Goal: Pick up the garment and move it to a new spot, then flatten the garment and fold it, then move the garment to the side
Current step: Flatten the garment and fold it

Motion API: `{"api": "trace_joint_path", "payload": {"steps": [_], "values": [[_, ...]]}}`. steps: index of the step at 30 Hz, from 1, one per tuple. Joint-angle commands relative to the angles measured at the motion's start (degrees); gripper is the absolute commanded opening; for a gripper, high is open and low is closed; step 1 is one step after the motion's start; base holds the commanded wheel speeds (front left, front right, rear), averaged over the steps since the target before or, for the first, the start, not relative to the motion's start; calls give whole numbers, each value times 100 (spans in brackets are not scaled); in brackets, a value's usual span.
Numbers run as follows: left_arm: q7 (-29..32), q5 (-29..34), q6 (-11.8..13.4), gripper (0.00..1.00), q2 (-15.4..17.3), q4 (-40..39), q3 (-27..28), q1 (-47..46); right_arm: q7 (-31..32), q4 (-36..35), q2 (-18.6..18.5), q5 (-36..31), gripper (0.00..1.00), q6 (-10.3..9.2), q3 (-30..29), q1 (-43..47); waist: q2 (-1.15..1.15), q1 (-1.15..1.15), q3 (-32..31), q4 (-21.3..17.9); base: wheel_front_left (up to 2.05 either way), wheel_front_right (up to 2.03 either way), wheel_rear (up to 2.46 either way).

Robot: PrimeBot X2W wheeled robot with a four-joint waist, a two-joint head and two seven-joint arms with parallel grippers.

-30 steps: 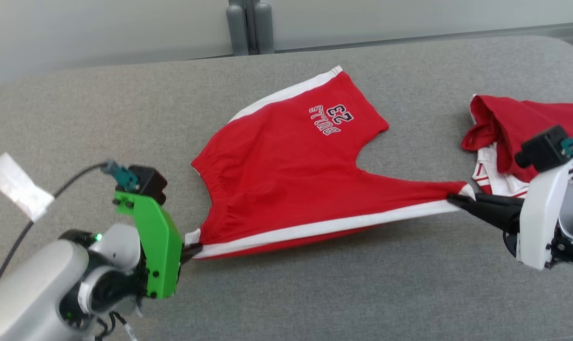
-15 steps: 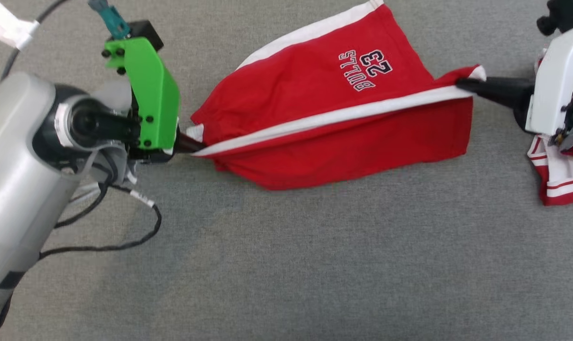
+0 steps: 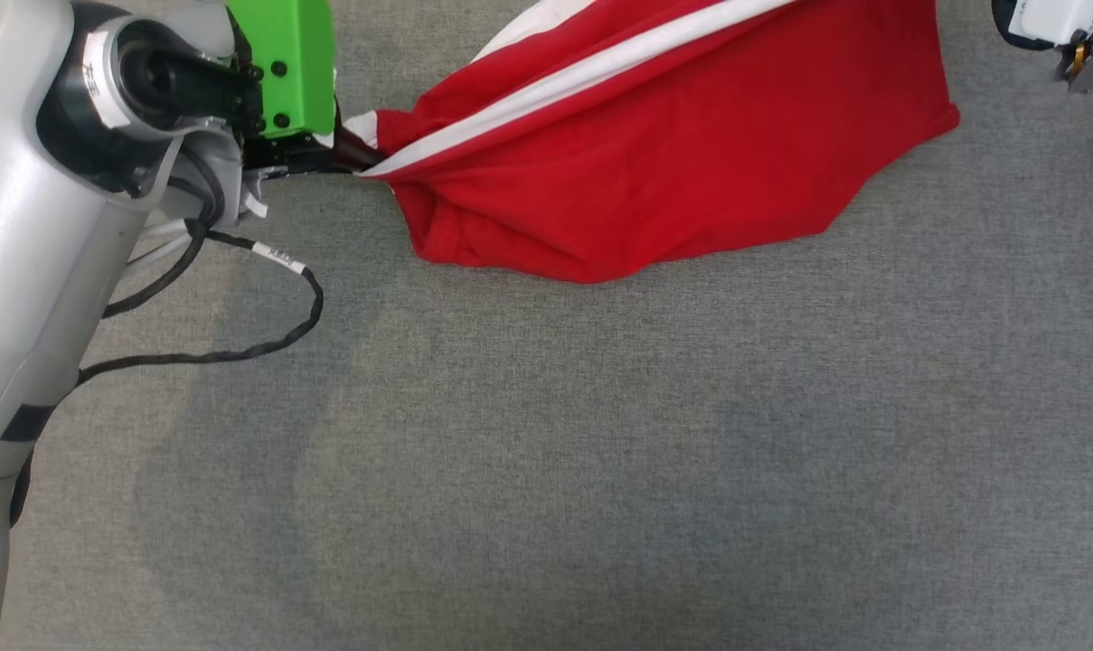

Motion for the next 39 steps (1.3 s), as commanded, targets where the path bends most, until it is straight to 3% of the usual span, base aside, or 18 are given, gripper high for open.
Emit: {"api": "trace_joint_path", "payload": {"steps": [1, 10, 12, 13, 14, 15, 22, 30, 39], "values": [[-11, 52, 42, 0, -31, 54, 34, -133, -11, 172, 17, -53, 0, -11, 18, -138, 0, 0, 151, 67, 0, 0, 0], [-7, 56, 135, 0, -171, 276, 115, -453, -320, 811, 343, -123, 2, -11, 157, -649, 0, 0, 269, 116, 0, 0, 0], [-45, 53, 160, 0, -190, 306, 143, -493, -446, 870, 410, -123, 32, -11, 205, -708, 0, 0, 276, 117, 0, 0, 0], [-99, 67, 171, 13, -201, 310, 172, -515, -492, 911, 435, -128, 45, -11, 227, -735, 0, 0, 282, 115, 0, 0, 0], [-153, 86, 179, 82, -226, 328, 190, -516, -542, 969, 471, -123, 92, -11, 256, -744, 0, 0, 285, 115, 0, 0, 0], [-170, 88, 170, 100, -251, 353, 180, -493, -559, 1044, 501, -121, 100, -11, 303, -739, 0, 0, 276, 113, 0, 0, 0], [-428, 120, -29, 100, -259, 517, 231, -434, -1060, 1265, 520, -245, 100, -9, 491, -777, 0, 0, 76, 78, 0, 0, 0], [-1236, 198, -679, 100, -262, 742, 458, -240, -2816, 944, 396, -405, 100, -9, 632, -351, 0, 0, -513, 66, 0, 0, 0], [-3787, 612, -1881, 100, -281, 609, 872, 699, -4931, 647, 180, -453, 100, -9, 878, 623, 0, 0, -1024, 133, 0, 0, 0]]}}
